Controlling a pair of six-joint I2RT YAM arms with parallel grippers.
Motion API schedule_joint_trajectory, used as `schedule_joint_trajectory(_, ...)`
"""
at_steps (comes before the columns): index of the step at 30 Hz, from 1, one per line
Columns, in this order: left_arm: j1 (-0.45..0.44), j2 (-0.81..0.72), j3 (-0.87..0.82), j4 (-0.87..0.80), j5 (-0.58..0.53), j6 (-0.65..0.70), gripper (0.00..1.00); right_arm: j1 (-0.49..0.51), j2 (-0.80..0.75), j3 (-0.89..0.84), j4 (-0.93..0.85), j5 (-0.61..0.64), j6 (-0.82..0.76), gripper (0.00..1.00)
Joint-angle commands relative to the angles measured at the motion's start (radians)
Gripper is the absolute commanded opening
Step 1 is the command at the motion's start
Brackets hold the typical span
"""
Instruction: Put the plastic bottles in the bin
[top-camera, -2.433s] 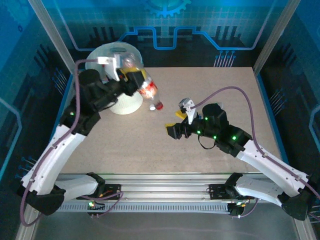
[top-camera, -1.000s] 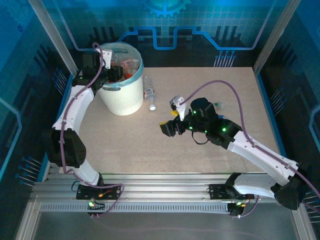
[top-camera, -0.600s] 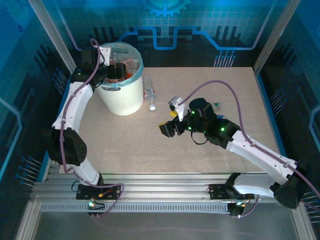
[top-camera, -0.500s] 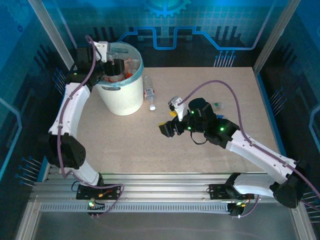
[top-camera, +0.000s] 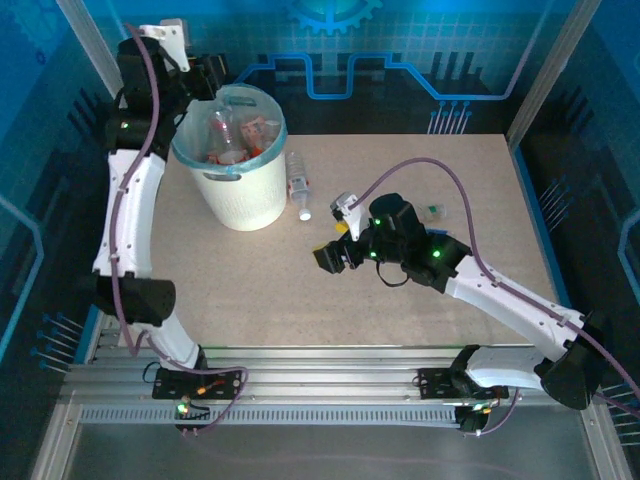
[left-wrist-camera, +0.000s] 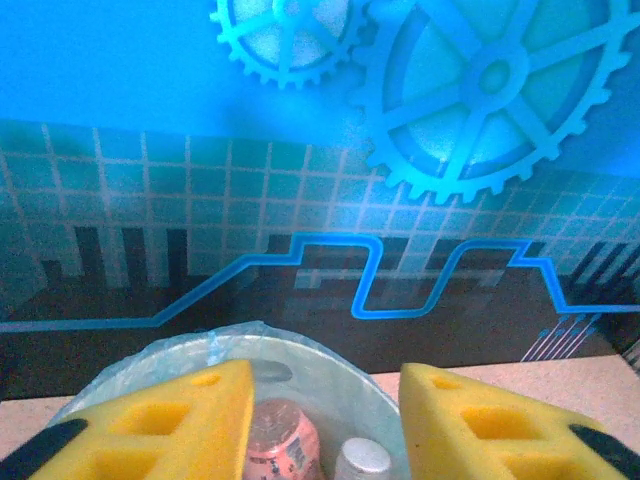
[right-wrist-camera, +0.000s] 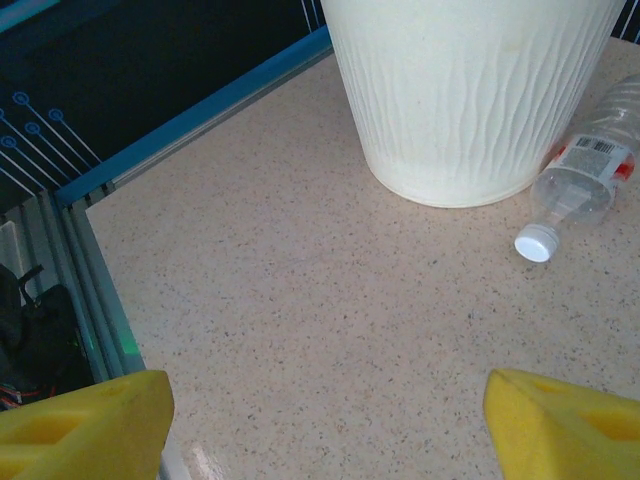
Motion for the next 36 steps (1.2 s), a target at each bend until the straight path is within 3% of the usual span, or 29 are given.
schedule_joint_trajectory(1,0.006,0.083,0.053,-0.131,-0.011,-0.047,0.40,0.019,-0.009,0.027,-0.024,-0.001,-0.007,0.82)
schedule_joint_trajectory(4,0.006,0.115,0.078,-0.215,-0.012,-0.042,0.36,0.020,-0.022,0.016,-0.030,0.004,-0.004,0.83)
schedule_joint_trajectory(7,0.006,0.092,0.000,-0.237,-0.001,-0.041,0.36,0.022,-0.029,0.004,-0.028,0.007,-0.004,0.83)
schedule_joint_trajectory(23,-0.025,-0.173,-0.592,-0.009,0.111,-0.046,0.34,0.028,-0.002,0.005,-0.010,0.004,-0.002,0.82)
schedule_joint_trajectory(30,-0.037,-0.157,-0.669,-0.010,0.106,-0.037,0.34,0.030,-0.009,0.001,-0.018,0.008,-0.001,0.82)
schedule_joint_trajectory(36,-0.037,-0.100,-0.626,-0.056,0.088,-0.017,0.35,0.029,-0.019,-0.003,-0.030,0.025,0.001,0.83)
